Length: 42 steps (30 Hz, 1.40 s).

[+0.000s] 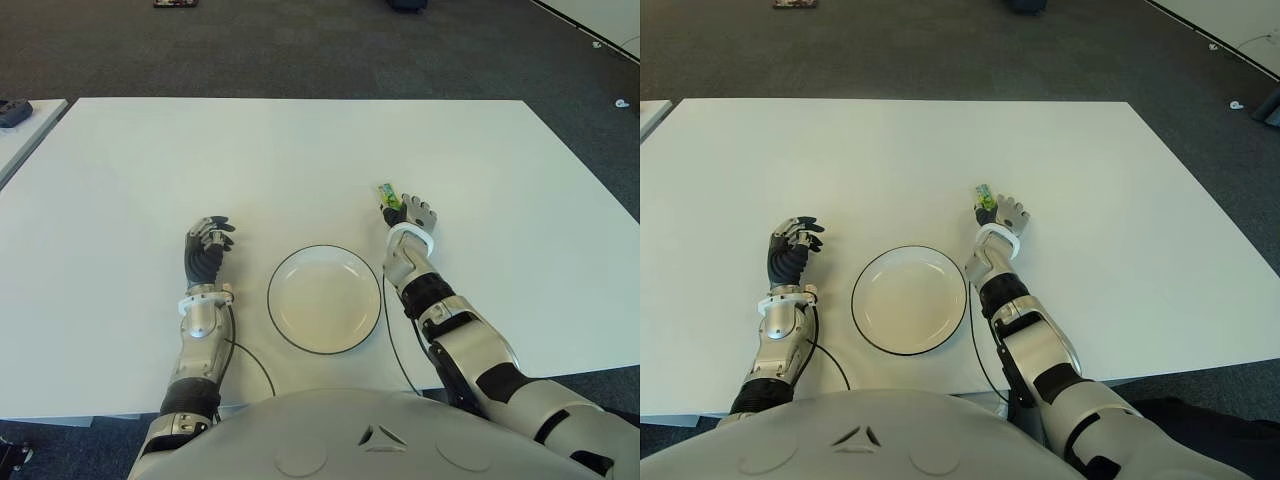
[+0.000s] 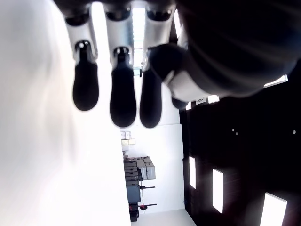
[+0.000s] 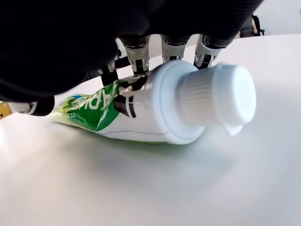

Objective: Put the toothpaste on the table into the plate.

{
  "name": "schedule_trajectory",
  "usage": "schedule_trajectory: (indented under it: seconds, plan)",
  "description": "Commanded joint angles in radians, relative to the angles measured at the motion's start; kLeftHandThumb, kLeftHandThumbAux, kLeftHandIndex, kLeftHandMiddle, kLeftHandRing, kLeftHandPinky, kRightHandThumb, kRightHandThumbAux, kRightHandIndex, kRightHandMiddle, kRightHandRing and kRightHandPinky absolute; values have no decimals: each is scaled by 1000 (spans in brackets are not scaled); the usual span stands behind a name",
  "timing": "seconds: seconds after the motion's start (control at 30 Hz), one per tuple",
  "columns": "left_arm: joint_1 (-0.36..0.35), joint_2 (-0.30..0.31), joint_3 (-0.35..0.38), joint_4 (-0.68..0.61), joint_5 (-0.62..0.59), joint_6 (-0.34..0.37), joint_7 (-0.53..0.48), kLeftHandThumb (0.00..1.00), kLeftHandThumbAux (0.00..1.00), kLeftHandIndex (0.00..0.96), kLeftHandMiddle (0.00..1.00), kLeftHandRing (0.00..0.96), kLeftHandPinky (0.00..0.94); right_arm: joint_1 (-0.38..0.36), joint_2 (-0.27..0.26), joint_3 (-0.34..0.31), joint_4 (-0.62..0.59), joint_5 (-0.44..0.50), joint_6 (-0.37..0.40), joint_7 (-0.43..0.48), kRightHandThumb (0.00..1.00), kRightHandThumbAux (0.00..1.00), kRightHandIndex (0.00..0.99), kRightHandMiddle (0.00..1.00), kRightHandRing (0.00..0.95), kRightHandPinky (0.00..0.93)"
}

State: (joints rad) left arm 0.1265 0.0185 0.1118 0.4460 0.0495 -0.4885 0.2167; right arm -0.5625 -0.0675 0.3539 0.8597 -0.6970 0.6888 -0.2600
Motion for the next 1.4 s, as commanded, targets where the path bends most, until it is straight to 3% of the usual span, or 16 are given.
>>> schedule_trajectory:
  seconds: [0.03, 0.13, 0.5, 1.4]
  plan:
    - [33, -7, -1, 23, 3, 35, -4, 834, 680, 402, 501, 626, 609, -27, 1, -24, 180, 64, -66, 2, 530, 128, 0, 0, 0, 0]
    - [35, -7, -1, 22, 4, 35, -4, 834, 680, 402, 500, 625, 608, -53, -1, -23, 263, 67, -108, -15, 537, 140, 0, 0, 0, 0]
    - [44, -11, 4, 16, 5, 36, 6, 834, 678, 408, 497, 618, 599, -110, 7, 16, 413, 50, -109, -8, 556, 195, 0, 0, 0, 0]
    - [56, -9, 7, -9, 15, 58, 13, 834, 679, 407, 493, 614, 598, -141, 10, 84, 464, 28, -107, -12, 550, 262, 0, 0, 0, 0]
